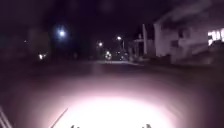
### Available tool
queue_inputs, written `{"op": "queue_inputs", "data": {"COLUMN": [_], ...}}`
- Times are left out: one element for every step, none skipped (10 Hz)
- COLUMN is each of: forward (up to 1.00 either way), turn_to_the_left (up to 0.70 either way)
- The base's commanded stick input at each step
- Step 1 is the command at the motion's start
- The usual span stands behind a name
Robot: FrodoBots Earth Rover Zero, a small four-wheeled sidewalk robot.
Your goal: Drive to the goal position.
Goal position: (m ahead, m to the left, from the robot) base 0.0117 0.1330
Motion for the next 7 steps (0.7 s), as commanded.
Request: {"op": "queue_inputs", "data": {"forward": [0.65,0.56,0.47,0.37,0.28,0.18,0.09], "turn_to_the_left": [0.00,0.00,0.00,0.00,0.00,0.00,0.00]}}
